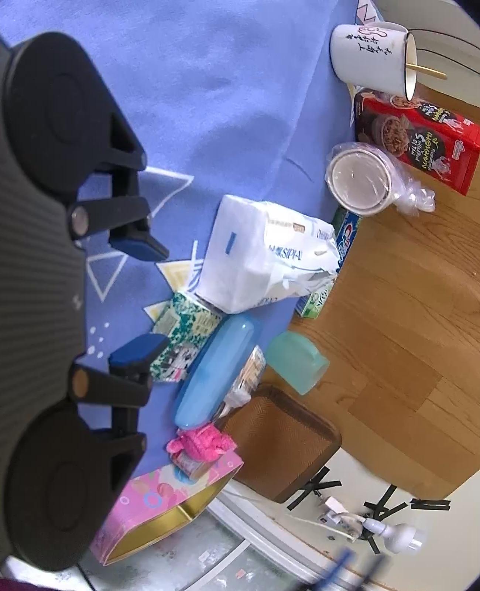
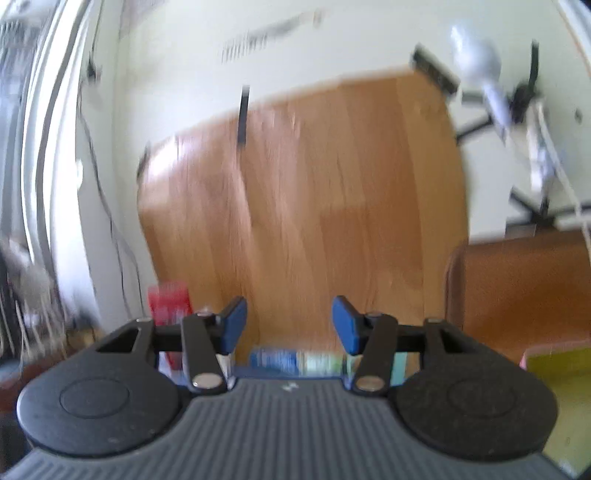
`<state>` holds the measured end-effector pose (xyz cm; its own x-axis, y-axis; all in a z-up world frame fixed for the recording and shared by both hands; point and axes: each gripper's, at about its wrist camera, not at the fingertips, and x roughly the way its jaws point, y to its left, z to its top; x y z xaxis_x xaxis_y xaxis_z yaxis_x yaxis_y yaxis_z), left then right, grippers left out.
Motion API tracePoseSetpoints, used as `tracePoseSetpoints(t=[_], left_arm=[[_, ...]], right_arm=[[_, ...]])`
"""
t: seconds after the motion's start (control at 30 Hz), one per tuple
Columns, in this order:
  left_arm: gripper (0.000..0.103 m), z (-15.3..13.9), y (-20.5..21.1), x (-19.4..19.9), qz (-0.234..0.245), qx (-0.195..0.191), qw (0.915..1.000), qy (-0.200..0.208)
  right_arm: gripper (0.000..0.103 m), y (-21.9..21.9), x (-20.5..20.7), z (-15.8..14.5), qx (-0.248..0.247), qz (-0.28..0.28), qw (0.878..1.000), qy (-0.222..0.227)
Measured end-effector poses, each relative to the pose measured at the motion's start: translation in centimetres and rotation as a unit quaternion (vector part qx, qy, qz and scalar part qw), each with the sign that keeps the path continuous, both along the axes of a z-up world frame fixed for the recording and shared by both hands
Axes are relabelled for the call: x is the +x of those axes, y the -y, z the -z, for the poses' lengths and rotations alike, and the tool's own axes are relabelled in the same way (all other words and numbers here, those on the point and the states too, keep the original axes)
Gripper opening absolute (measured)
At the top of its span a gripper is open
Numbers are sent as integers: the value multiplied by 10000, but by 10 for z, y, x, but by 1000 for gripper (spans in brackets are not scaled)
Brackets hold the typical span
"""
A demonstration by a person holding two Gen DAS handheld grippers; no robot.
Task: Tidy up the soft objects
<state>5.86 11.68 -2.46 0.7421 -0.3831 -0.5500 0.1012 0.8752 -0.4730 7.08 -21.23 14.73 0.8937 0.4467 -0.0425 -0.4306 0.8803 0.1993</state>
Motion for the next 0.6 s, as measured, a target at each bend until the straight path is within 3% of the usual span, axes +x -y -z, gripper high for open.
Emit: tracePoseSetpoints(t=[0.1, 0.2, 0.27, 0.37, 0.5, 0.6], left_arm=[[45, -5, 2, -3, 15, 36, 9999, 127], [45, -7, 0, -6, -25, 9, 9999, 170], [45, -6, -3, -6, -29, -9, 9999, 149], [45, -6, -7, -7, -19, 12, 9999, 116], [45, -4, -14, -7, -28, -39, 10000, 79], [45, -1, -18, -6, -105, -135, 9999, -14]], right_arm=[[54, 8, 5, -48, 173, 77, 9989, 418], [55, 7, 12, -56, 73, 40, 9994, 346], [56, 4, 6, -32, -118, -158, 9997, 161], [64, -10, -9, 25, -521, -689, 9957, -337], [66, -50, -15, 108, -1329, -1264, 9745, -1293], [66, -80, -10, 146, -1866, -1391, 9593, -1602]])
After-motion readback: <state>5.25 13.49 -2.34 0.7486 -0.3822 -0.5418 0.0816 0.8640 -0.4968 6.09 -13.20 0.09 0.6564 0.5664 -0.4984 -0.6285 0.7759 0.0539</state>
